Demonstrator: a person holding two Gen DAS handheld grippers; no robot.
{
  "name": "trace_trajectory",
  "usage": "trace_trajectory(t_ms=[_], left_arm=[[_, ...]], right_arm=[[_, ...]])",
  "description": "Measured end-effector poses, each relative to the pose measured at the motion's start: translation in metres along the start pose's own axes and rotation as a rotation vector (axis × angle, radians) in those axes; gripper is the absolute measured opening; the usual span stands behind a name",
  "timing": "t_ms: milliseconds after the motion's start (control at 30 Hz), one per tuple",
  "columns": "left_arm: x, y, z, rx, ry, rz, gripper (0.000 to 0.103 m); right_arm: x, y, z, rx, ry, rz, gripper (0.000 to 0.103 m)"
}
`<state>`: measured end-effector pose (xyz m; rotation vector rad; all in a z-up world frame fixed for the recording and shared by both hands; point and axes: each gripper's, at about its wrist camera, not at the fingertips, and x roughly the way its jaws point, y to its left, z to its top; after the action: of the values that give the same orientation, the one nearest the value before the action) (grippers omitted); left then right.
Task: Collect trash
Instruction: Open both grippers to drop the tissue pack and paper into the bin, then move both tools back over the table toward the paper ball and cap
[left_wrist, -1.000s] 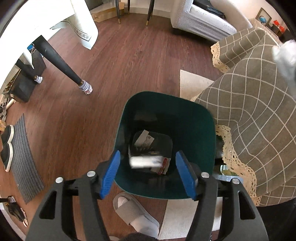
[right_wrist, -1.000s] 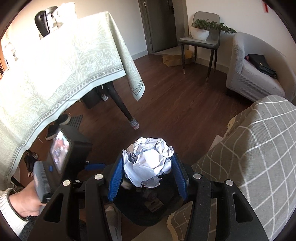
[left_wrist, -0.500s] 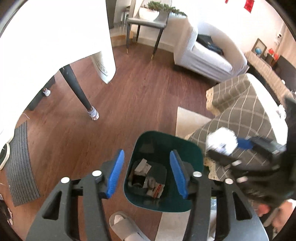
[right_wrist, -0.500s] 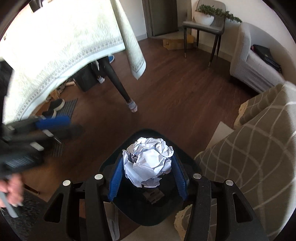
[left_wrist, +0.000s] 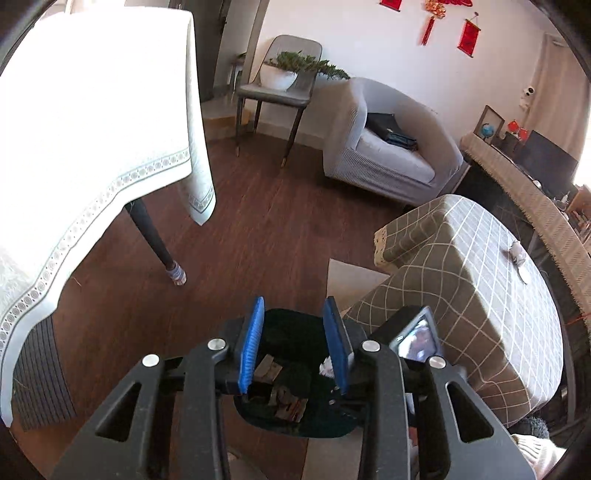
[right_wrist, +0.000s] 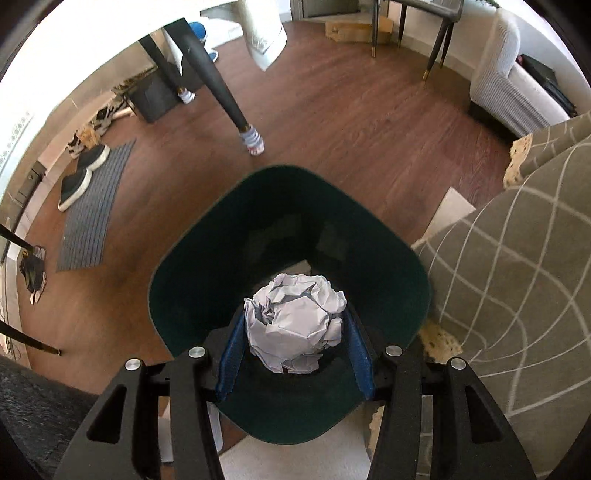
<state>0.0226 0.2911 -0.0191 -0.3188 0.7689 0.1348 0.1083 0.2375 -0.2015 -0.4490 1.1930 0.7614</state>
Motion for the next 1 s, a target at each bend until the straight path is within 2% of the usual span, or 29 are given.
trace_trajectory(t_ms=[167,267,533,700,1000], left_arm=[[-0.013,-0.006,0.005,0.005,-0.033,-0.015,0.034],[-0.025,-0.007,0.007,0.001,-0.059,-0.027,0.034],[-0.041,-0.010,0.015,-0.018,-0.104,-0.046,0.034],[-0.044,-0.012,0.017,-0.017,-0.121,-0.041,0.034],[-0.048,-0.016,0.018,-0.008,-0.153,-0.030,0.035]], right_arm=[[0.008,-0.002,-0.006,0.004,0.035,-0.004,0.053],[0.012,-0.004,-0.009,0.006,0.055,-0.009,0.058],[-0.004,-0.004,-0.007,-0.014,0.020,0.001,0.059],[-0.032,0.005,0.000,-0.038,-0.051,0.017,0.059],[-0.114,0.006,0.013,-0.045,-0.244,0.048,0.055]])
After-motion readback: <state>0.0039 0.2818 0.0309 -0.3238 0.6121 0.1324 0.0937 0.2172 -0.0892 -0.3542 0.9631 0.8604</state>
